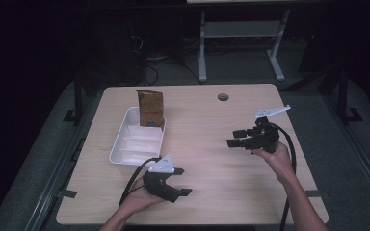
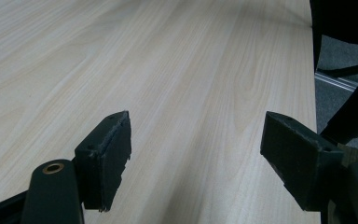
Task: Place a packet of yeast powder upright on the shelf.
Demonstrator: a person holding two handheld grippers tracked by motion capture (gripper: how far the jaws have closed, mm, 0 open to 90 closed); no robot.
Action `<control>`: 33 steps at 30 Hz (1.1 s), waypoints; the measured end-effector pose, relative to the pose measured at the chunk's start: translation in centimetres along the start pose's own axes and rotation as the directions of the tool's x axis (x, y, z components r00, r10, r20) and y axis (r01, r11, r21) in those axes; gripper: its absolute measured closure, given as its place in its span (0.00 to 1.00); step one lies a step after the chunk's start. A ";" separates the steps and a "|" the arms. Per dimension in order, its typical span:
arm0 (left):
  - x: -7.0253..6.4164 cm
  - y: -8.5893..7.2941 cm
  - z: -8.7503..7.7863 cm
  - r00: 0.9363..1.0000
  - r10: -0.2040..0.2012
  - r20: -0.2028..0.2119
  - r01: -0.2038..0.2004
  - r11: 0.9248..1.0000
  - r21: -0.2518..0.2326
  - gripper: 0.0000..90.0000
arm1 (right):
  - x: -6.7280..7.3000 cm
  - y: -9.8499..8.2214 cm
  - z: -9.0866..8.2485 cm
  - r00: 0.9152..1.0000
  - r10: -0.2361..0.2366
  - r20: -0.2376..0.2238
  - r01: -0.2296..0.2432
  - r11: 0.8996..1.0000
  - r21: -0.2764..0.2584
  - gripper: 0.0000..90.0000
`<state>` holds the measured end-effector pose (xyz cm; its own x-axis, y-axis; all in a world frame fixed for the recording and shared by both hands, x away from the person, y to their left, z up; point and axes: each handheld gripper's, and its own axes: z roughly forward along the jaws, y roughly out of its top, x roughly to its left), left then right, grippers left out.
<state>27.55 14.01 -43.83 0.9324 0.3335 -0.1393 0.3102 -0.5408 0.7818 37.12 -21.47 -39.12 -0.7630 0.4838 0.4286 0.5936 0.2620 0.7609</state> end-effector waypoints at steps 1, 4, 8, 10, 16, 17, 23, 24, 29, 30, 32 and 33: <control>0.0 0.0 0.0 1.000 -0.001 0.000 0.001 1.000 0.001 0.27 | 0.0 -0.2 -0.1 1.000 0.001 -0.001 -0.001 1.000 -0.002 0.37; -0.1 0.0 0.0 1.000 0.000 0.000 0.000 1.000 0.002 0.27 | -0.1 -0.8 -0.4 1.000 0.010 0.003 -0.010 1.000 -0.003 0.36; 0.0 0.0 0.0 1.000 0.003 -0.001 -0.003 1.000 0.004 0.27 | -0.1 -1.6 -0.7 1.000 0.016 0.004 -0.016 1.000 0.000 0.36; 0.0 0.0 0.0 1.000 0.002 0.001 -0.002 1.000 0.005 0.27 | -0.1 -1.8 -0.9 1.000 0.022 0.003 -0.022 1.000 0.002 0.36; 0.0 0.0 0.0 1.000 0.000 -0.001 0.000 1.000 0.004 0.27 | 0.0 -2.8 -1.2 1.000 0.026 0.010 -0.026 1.000 0.006 0.36; 0.0 0.0 0.0 1.000 0.001 -0.001 -0.001 1.000 0.003 0.27 | 0.0 -3.0 -1.2 1.000 0.030 0.009 -0.030 1.000 0.005 0.36; -0.1 0.0 0.0 1.000 0.000 0.000 0.000 1.000 0.004 0.27 | 0.2 -4.0 -1.5 0.999 0.031 0.015 -0.031 0.999 0.009 0.35; -0.1 0.0 0.0 1.000 0.002 0.001 -0.002 1.000 0.005 0.27 | 0.2 -4.1 -1.6 0.999 0.032 0.016 -0.033 0.999 0.009 0.35; -0.1 -0.1 0.0 1.000 0.001 0.001 -0.001 1.000 0.006 0.27 | 0.3 -5.0 -1.9 0.999 0.039 0.021 -0.039 0.999 0.008 0.35; -0.1 -0.1 0.0 1.000 0.001 0.002 -0.001 1.000 0.007 0.27 | 0.3 -5.1 -2.0 0.999 0.046 0.020 -0.046 0.999 0.007 0.35; -0.1 -0.1 0.0 1.000 0.002 0.001 -0.002 1.000 0.008 0.27 | 0.2 -5.4 -2.1 0.999 0.046 0.024 -0.046 0.999 0.007 0.35; -0.1 -0.1 0.0 1.000 0.002 0.001 -0.002 1.000 0.008 0.27 | 0.2 -5.6 -2.2 0.999 0.046 0.028 -0.047 0.999 0.007 0.35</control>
<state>27.41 14.07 -43.89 0.9332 0.3316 -0.1384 0.3098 -0.5474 0.7774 33.09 -24.63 -42.18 -0.7273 0.5185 0.4497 0.6303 0.2452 0.7366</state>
